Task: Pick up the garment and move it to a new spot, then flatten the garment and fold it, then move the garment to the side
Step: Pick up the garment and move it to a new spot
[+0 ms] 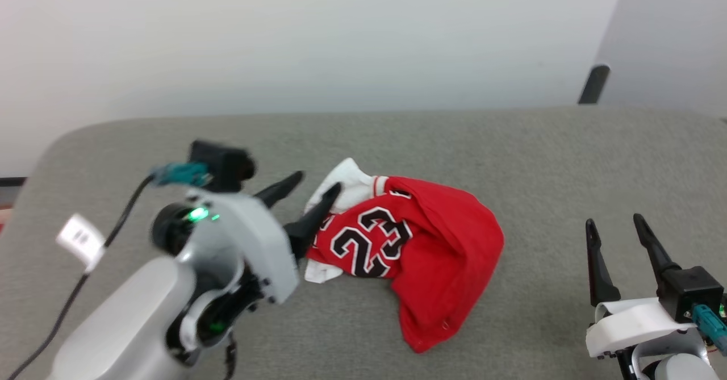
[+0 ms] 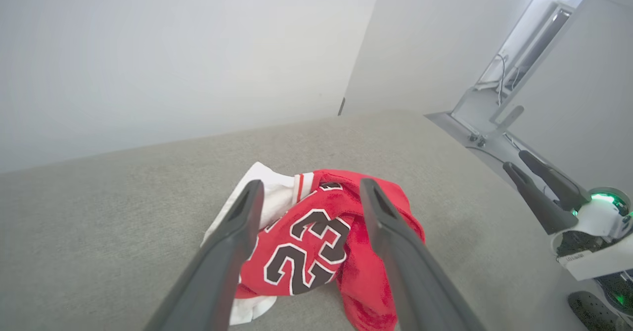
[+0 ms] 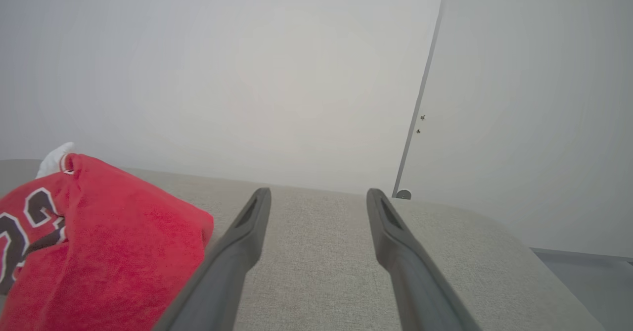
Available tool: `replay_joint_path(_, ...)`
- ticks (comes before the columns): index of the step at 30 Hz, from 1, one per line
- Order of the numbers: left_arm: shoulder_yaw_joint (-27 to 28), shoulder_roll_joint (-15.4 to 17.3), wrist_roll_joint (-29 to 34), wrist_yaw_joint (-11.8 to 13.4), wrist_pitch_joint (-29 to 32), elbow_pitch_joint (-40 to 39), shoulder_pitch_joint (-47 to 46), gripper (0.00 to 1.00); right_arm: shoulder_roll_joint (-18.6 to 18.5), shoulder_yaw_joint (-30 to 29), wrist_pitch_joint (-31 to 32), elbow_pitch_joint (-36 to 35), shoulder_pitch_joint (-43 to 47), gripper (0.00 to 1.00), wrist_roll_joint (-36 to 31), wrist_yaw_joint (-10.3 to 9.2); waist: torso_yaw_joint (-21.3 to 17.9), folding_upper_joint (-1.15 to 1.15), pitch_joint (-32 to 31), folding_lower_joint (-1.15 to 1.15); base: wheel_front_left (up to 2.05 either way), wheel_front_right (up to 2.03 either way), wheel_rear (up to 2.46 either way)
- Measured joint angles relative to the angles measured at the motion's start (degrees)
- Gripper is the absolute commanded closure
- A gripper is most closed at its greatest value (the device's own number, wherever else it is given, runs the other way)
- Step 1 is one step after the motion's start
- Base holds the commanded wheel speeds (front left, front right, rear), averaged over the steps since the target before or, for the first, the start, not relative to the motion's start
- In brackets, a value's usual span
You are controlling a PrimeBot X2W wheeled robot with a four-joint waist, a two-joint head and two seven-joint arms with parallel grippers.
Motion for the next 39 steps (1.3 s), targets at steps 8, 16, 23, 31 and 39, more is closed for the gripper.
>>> replay_joint_path(8, 3.1, 4.6, 4.6, 0.2, -12.8, 0.1, 7.9, 0.0, -0.8, 1.6, 0.0, 0.3, 1.8, 0.0, 1.0, 0.0, 3.5, 0.0, -3.3, 0.0, 0.0, 0.0, 0.0)
replay_joint_path(16, 5.9, 5.9, 6.0, 0.2, -24.5, 2.7, 16.4, 0.0, -1.1, 1.5, 0.0, 0.8, 3.8, 0.0, 1.6, 0.0, 6.1, 0.0, -5.7, 0.0, 0.0, 0.0, 0.0)
replay_joint_path(23, 8.7, 7.3, 7.7, -0.9, -31.5, 5.5, 22.9, 0.0, -1.2, 0.4, -0.1, 0.4, 5.4, 0.0, 1.8, 0.0, 7.1, 0.0, -6.9, 0.0, 0.0, 0.0, 0.0)
replay_joint_path(31, 19.6, 4.1, 11.6, -3.3, -32.4, 7.2, 29.4, 0.0, -1.2, -2.0, -0.1, -1.5, 7.8, 0.0, 1.7, 0.0, 7.1, 0.0, -7.2, 0.0, 0.0, 0.0, 0.0)
replay_joint_path(39, 31.7, -2.1, 18.7, -8.8, -32.5, 8.1, 36.2, 0.0, -0.6, -3.9, -0.1, -2.7, 9.6, 0.0, 1.0, 0.0, 6.4, 0.0, -7.0, 0.0, 0.0, 0.0, 0.0)
